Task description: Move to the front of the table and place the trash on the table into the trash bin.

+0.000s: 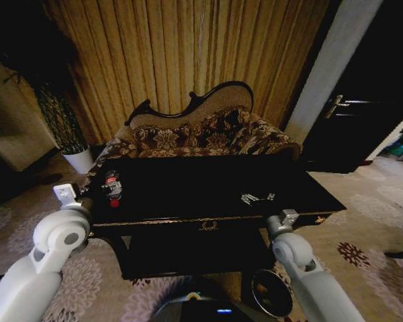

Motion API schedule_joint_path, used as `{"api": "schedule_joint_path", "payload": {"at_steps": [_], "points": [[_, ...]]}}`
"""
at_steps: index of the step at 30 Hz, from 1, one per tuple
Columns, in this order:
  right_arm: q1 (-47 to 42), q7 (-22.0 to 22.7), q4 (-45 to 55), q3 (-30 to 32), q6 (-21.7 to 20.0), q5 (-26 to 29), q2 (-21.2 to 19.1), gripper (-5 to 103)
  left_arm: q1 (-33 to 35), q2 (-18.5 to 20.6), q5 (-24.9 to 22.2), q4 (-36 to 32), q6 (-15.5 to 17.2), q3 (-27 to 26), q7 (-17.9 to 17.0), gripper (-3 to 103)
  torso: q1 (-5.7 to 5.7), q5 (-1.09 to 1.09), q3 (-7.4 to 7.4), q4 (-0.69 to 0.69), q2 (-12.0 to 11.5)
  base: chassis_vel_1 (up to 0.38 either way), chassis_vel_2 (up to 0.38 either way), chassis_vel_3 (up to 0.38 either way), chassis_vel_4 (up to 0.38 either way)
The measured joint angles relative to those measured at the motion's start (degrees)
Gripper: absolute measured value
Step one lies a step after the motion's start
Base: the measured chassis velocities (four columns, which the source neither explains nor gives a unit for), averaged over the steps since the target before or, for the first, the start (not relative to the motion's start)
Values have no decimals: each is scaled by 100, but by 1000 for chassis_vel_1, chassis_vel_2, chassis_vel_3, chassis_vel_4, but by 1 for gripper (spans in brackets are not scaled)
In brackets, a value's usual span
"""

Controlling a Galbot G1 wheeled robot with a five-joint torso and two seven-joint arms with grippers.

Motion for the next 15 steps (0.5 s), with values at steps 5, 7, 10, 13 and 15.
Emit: {"api": "schedule_joint_path", "payload": {"at_steps": [5, 7, 10, 13, 15], "points": [[33, -1, -46, -20, 4, -1, -16, 100, -148, 15, -152, 184, 20, 155, -192, 100, 0, -1, 0, 0, 0, 0, 0, 0, 0], [54, -1, -64, -31, 6, -1, -21, 100, -217, 13, -165, 269, 19, 216, -199, 100, 0, -1, 0, 0, 0, 0, 0, 0, 0], [72, -1, -87, -64, 16, -2, -24, 100, -328, 8, -171, 382, 11, 324, -218, 100, 0, 0, 0, 0, 0, 0, 0, 0, 0], [87, -1, -108, -80, 45, -3, -19, 100, -494, -5, -233, 522, -8, 449, -246, 100, 0, 0, 0, 0, 0, 0, 0, 0, 0], [88, -1, -109, -79, 72, -6, -19, 100, -545, -11, -269, 562, -15, 494, -263, 100, 0, 0, 0, 0, 0, 0, 0, 0, 0]]}}
